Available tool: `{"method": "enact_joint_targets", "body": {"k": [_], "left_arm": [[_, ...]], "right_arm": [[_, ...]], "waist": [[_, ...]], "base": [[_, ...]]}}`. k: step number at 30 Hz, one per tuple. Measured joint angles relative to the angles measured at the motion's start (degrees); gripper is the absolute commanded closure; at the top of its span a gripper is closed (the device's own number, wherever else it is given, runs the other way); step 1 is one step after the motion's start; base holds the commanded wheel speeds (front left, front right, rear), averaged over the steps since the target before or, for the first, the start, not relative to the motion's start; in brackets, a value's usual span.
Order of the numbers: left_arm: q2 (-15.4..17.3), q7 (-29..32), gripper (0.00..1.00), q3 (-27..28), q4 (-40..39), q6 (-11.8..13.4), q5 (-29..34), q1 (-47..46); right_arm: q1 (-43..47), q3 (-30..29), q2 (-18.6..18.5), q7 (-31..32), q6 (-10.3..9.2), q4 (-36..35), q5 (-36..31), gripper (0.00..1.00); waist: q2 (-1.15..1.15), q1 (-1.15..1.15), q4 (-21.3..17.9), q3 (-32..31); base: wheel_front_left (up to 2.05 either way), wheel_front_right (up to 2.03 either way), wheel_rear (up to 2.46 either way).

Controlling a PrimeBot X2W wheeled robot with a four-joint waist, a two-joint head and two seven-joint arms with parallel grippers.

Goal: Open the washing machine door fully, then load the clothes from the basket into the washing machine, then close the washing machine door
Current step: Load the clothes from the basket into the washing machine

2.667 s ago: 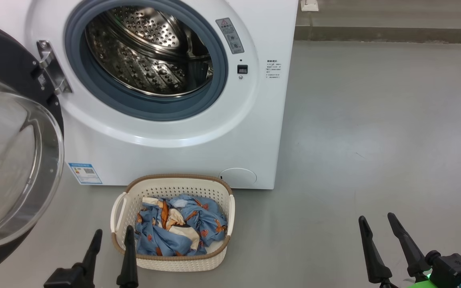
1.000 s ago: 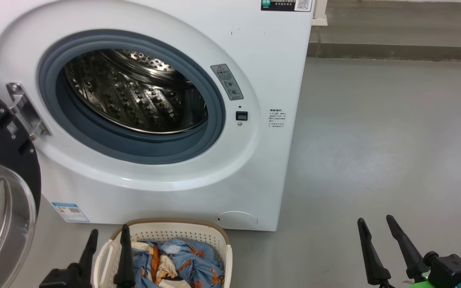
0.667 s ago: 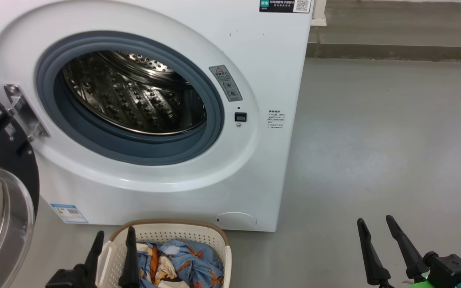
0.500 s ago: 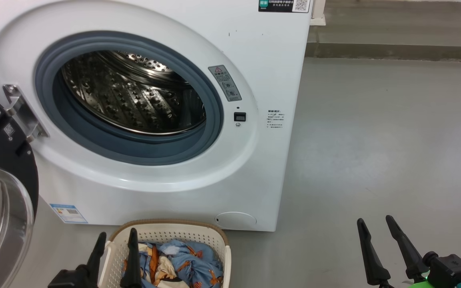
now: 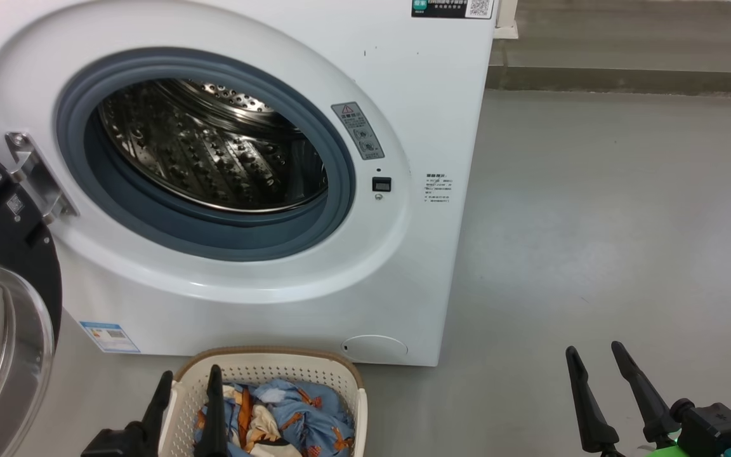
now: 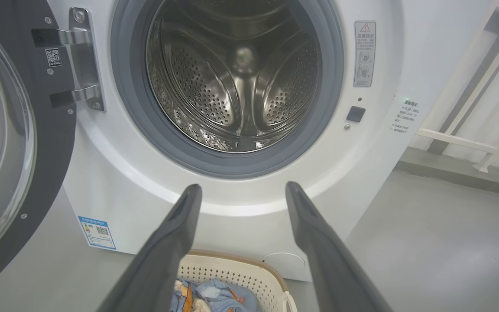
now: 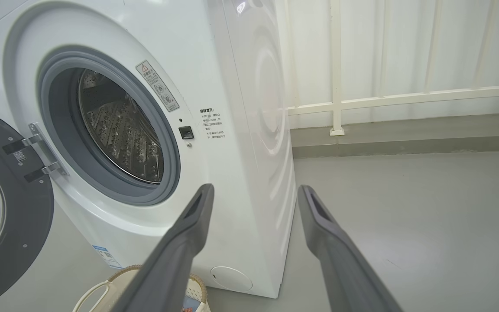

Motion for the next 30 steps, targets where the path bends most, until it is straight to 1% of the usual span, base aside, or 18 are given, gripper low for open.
{"method": "enact_joint_targets", "body": {"k": [7, 17, 21, 25, 26, 30], "left_arm": [[0.01, 0.00, 0.00, -0.31, 0.49, 0.00, -0.11, 0.00], [0.00, 0.00, 0.00, -1.81, 3.60, 0.09, -1.59, -1.30], [-0.01, 0.00, 0.00, -2.55, 7.36, 0.14, -2.05, -3.97], [-0.12, 0.00, 0.00, -3.25, 13.19, 0.14, -2.08, -6.84], [-0.12, 0.00, 0.00, -3.25, 13.19, 0.14, -2.08, -6.84], [-0.30, 0.00, 0.00, -3.16, 19.78, 0.04, -2.09, -11.14]], "right_arm": [[0.01, 0.02, 0.00, 0.53, 0.00, -0.32, -0.62, 0.00], [-0.17, -0.63, 0.00, 1.83, 0.00, -1.27, -2.27, 0.00], [-0.83, -0.75, 0.00, 2.30, 0.00, -1.82, -3.45, 0.00], [-2.87, -0.77, -0.01, 2.83, 0.00, -2.93, -4.43, 0.00], [-2.87, -0.77, -0.01, 2.83, 0.00, -2.93, -4.43, 0.00], [-4.14, -0.76, -0.03, 3.03, 0.00, -3.96, -5.11, 0.00]], "waist": [[0.00, 0.00, -0.08, 0.97], [0.00, 0.00, -0.75, 6.05], [0.00, 0.00, -1.11, 8.70], [0.00, 0.00, -1.57, 11.69], [0.00, 0.00, -1.57, 11.69], [0.00, 0.00, -2.18, 14.92]], "base": [[0.00, 0.00, 0.00], [0.00, 0.00, 0.00], [0.00, 0.00, 0.00], [0.00, 0.00, 0.00], [0.00, 0.00, 0.00], [0.00, 0.00, 0.00]]}}
